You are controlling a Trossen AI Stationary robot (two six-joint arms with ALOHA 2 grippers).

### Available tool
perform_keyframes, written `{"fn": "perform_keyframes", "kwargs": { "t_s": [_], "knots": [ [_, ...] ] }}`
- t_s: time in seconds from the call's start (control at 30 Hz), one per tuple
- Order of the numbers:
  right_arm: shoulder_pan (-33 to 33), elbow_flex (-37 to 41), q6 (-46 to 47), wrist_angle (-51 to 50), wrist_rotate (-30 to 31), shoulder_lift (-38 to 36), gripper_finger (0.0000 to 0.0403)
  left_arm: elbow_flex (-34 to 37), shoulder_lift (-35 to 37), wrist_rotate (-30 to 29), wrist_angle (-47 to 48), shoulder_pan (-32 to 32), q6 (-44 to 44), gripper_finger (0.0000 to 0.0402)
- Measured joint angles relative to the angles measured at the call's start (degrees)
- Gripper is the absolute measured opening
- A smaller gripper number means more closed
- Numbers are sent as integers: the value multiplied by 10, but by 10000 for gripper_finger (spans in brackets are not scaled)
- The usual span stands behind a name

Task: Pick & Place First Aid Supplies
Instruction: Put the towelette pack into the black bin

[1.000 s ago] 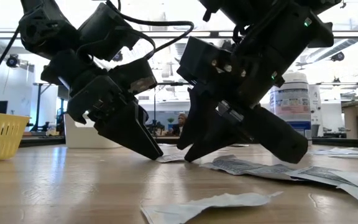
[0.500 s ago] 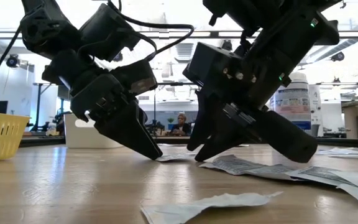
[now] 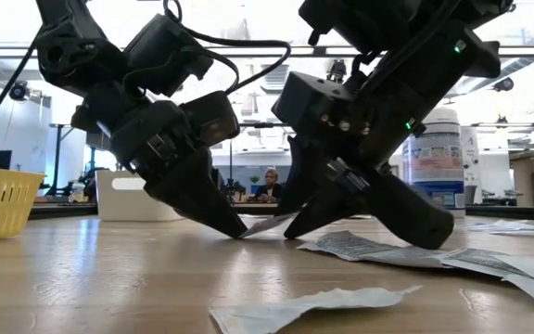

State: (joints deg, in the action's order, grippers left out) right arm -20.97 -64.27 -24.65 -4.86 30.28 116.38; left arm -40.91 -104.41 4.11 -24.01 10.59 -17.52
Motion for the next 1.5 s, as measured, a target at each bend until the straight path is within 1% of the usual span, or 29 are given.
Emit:
{"fn": "perform_keyframes", "kwargs": {
  "t_s": [0.17, 0.27, 0.43, 0.63, 0.97, 1.07, 1.2, 1.33, 1.5],
  "knots": [
    [-1, 0, 4, 6, 0, 1, 100, 0, -1, 1, -2, 0, -6, 92],
    [-6, 0, 4, 7, 0, 1, 91, 0, -1, 1, -3, 0, -7, 92],
    [-14, -1, 9, 8, 2, 1, 55, 0, -1, 1, -5, -1, -10, 92],
    [-16, -5, 50, 8, -1, 1, 13, 0, 0, 2, -14, 0, -10, 92],
    [-22, -11, 105, 1, -3, -6, 9, 1, 30, 0, 1, -1, 8, 92],
    [-27, -11, 131, -17, 7, -17, 8, 1, 49, -1, 11, -1, 25, 92],
    [-35, -11, 177, -68, 24, -43, 8, 1, 71, -1, 27, -2, 35, 92],
    [-43, -11, 247, -139, 27, -80, 8, 1, 87, -2, 36, -2, 39, 92],
    [-57, -11, 343, -225, 26, -125, 8, 1, 89, -2, 36, -2, 44, 92]
  ]
}}
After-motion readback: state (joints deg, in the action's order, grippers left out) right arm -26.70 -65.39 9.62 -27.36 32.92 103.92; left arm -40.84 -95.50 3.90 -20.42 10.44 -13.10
